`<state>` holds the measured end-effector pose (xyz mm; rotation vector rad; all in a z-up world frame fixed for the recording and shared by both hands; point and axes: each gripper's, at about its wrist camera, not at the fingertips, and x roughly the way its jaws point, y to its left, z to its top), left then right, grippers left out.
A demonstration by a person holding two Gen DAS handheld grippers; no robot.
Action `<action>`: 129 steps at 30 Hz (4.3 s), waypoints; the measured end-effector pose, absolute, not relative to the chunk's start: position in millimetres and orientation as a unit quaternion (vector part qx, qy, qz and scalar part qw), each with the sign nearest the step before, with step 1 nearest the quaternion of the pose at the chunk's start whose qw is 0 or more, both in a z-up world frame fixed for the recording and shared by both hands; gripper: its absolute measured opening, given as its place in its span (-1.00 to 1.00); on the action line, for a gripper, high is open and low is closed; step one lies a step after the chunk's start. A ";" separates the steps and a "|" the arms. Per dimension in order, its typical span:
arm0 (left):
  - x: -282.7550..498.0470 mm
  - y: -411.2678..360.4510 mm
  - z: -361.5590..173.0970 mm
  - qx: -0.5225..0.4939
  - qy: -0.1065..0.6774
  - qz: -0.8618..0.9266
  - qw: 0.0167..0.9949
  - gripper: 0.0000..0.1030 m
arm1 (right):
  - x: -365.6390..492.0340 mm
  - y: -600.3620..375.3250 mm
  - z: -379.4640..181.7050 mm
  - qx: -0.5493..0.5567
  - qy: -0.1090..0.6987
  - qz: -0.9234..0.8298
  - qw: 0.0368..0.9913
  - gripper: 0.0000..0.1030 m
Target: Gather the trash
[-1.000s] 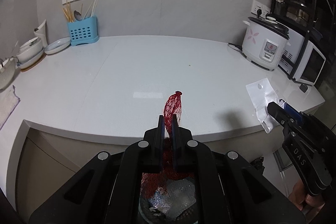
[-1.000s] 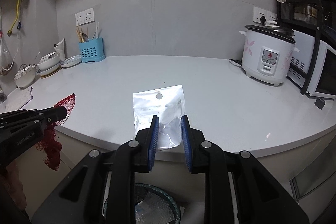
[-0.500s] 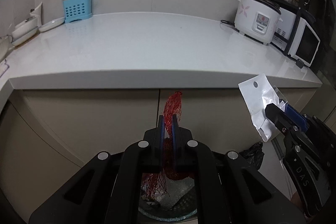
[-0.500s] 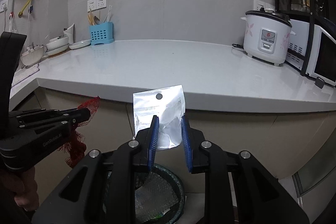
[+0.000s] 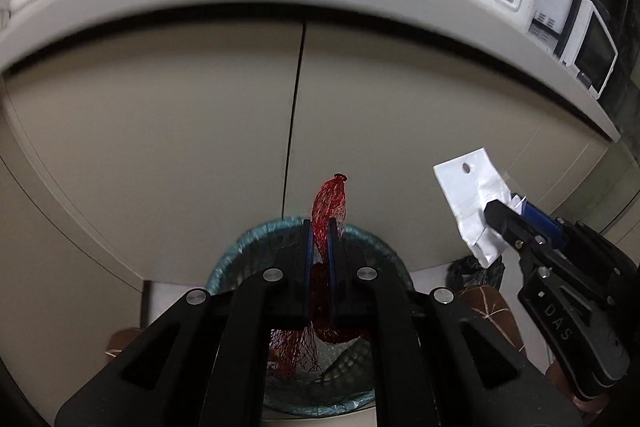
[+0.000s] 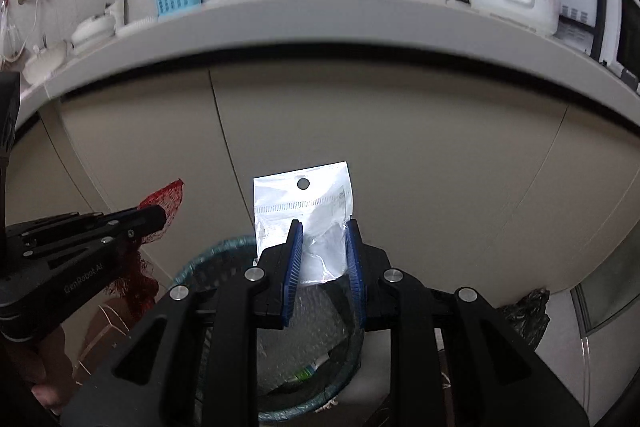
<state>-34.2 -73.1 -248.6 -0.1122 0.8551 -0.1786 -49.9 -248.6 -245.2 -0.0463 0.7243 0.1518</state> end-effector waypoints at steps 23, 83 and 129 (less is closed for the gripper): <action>1.1 -88.9 -405.2 -0.057 0.490 -0.094 0.865 -0.71 | -26.1 -254.5 -377.5 -0.003 0.458 0.068 0.886 -0.58; -85.4 -30.6 -119.5 -0.035 0.345 0.007 0.938 0.88 | -88.5 -255.7 -106.2 0.004 0.314 0.040 0.949 0.85; -133.2 -41.1 -50.3 -0.008 0.315 0.006 0.949 0.89 | -134.7 -252.4 -52.9 0.009 0.295 0.030 0.955 0.85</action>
